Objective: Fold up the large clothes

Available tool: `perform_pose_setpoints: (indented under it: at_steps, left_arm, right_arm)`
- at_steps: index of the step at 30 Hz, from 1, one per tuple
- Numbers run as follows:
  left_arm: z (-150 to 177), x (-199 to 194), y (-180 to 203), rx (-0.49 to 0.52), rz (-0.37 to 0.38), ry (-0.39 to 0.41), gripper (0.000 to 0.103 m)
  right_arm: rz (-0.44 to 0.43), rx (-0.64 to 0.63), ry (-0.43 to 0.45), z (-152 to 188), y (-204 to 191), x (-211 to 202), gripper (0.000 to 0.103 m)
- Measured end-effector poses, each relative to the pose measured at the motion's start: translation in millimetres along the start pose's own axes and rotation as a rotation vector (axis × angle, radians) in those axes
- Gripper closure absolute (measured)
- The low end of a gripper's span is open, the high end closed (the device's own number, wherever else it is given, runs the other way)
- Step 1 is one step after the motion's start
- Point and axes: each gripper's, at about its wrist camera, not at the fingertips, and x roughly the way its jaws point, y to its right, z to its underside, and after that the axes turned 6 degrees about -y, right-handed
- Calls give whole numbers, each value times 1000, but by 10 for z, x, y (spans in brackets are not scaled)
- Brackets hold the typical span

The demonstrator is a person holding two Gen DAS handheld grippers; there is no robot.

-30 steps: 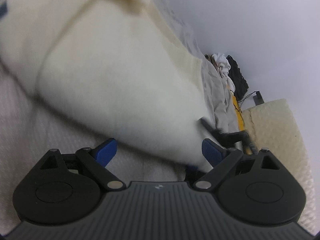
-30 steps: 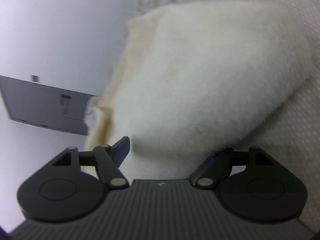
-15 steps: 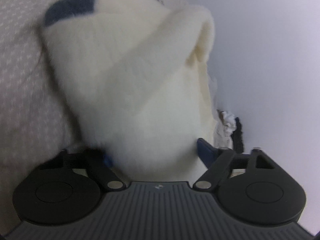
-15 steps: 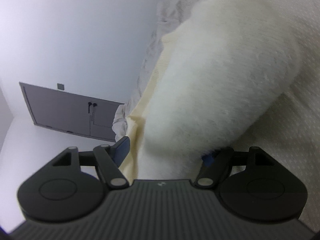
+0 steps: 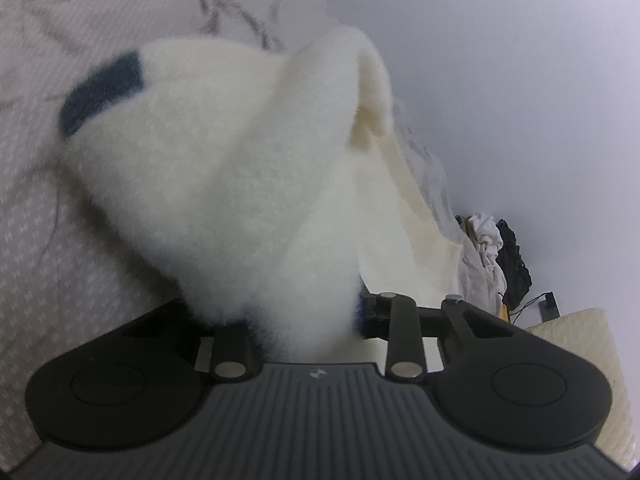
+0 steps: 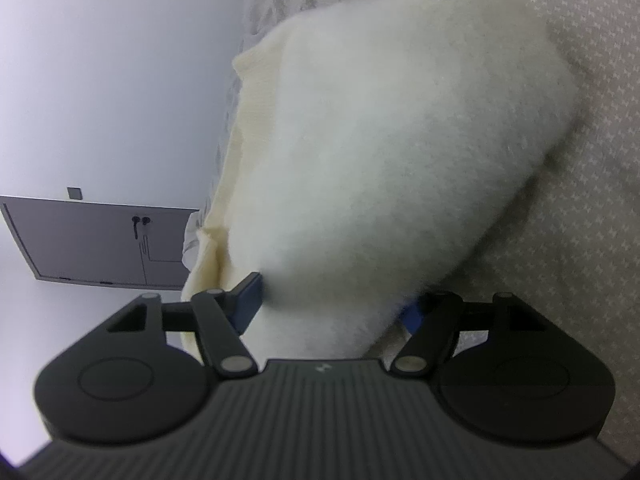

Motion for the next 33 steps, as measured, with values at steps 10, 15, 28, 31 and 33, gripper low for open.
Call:
perform_pose_setpoints:
  at_steps: [10, 15, 28, 31, 33]
  left_arm:
    - [-6, -76, 26, 75, 3, 24, 70]
    - [18, -117, 49, 92, 5, 25, 72]
    - [110, -689, 254, 169, 47, 24, 73]
    - [240, -941, 332, 193, 52, 20, 73]
    - [354, -1113, 350, 203, 52, 13, 73]
  right_arm:
    - [29, 17, 3, -30, 74, 41, 41]
    - [31, -80, 24, -23, -31, -51, 55]
    - [-19, -263, 46, 197, -491, -551, 61]
    - [-42, -275, 48, 300, -516, -779, 61]
    - [-46, -276, 39, 378, -524, -936, 61]
